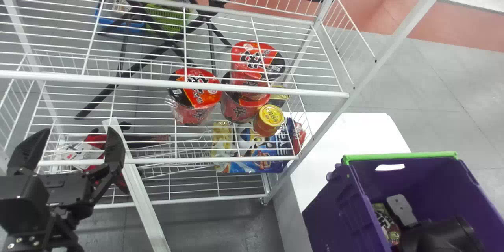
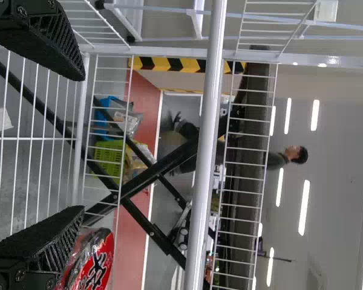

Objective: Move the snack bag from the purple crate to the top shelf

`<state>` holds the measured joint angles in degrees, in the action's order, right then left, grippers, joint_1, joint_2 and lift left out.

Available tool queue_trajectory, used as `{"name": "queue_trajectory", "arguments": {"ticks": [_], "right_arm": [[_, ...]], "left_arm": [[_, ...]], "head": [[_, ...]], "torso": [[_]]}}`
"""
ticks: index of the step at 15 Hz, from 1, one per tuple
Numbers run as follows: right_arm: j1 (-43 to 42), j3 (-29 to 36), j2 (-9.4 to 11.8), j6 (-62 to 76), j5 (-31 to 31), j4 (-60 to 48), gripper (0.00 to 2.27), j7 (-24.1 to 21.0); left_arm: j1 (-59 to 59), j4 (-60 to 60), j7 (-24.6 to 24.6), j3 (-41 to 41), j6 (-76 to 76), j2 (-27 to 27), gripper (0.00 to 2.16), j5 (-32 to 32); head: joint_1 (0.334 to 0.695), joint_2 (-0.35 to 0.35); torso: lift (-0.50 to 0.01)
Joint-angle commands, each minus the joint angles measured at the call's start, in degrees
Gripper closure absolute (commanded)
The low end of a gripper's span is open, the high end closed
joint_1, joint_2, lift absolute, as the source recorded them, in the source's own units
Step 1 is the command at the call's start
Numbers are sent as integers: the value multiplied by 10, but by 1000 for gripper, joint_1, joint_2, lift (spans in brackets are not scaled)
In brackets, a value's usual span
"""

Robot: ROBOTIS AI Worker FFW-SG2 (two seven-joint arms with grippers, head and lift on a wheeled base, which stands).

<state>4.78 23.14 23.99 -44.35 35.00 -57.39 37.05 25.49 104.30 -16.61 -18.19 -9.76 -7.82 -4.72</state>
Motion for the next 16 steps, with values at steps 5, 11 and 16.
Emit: {"name": "queue_trajectory", "arguments": {"ticks": [5, 11, 16], "right_arm": [[-6, -5, 5, 15, 0, 24, -2, -34], [-13, -2, 18, 13, -17, 50, -2, -62], [-13, -2, 18, 24, -44, 63, -2, -60]], "left_arm": [[0, -2, 0, 0, -3, 0, 33, 0], [2, -2, 0, 0, -6, -2, 33, 0], [8, 1, 0, -2, -19, -4, 33, 0]], "head": [[695, -350], [695, -350], [695, -350]], "torso": [[-458], [-458], [-458]]}}
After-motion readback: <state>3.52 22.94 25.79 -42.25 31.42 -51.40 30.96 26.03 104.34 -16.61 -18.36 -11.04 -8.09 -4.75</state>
